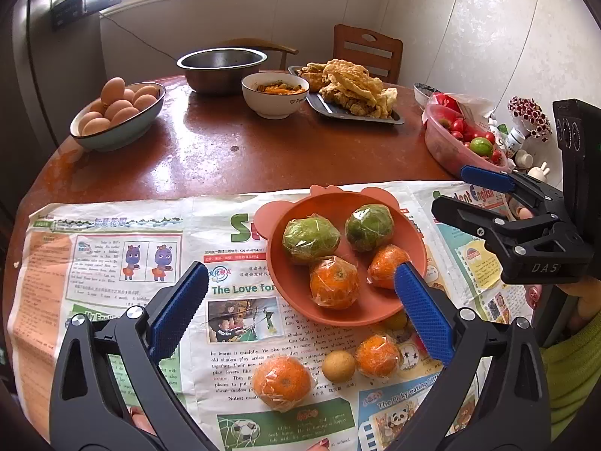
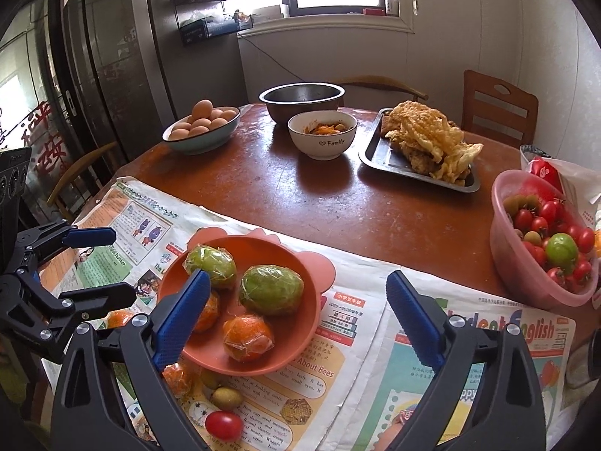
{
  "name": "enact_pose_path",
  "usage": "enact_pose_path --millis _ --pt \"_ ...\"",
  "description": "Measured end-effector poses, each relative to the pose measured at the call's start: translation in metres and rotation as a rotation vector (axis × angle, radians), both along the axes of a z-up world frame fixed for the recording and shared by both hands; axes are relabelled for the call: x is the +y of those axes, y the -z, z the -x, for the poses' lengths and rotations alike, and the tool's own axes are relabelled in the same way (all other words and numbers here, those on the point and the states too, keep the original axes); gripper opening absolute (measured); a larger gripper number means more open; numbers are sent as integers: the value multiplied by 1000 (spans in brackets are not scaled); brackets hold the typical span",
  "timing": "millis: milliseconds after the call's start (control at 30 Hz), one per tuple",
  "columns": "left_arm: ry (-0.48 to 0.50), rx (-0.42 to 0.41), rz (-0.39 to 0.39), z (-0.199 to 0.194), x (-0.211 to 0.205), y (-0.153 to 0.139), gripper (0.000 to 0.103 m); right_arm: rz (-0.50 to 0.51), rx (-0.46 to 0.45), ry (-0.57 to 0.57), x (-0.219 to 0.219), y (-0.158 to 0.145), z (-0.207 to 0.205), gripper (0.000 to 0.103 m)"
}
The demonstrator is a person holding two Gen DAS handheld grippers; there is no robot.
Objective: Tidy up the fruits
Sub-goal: 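Withdraw both tools up and away from the plate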
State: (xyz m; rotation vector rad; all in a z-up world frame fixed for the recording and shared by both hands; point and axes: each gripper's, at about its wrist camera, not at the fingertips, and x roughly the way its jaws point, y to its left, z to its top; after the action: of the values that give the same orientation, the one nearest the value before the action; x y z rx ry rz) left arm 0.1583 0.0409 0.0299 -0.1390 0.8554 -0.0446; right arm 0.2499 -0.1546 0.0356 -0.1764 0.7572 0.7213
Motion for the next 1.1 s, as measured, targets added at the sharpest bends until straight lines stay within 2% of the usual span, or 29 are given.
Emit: enact_pose_path --millis 667,1100 --pt "-23 -42 -6 29 2 -17 93 -10 -55 18 -19 -18 36 96" --pt "5 -25 -19 55 -14 -8 93 -2 -68 19 -30 -17 62 96"
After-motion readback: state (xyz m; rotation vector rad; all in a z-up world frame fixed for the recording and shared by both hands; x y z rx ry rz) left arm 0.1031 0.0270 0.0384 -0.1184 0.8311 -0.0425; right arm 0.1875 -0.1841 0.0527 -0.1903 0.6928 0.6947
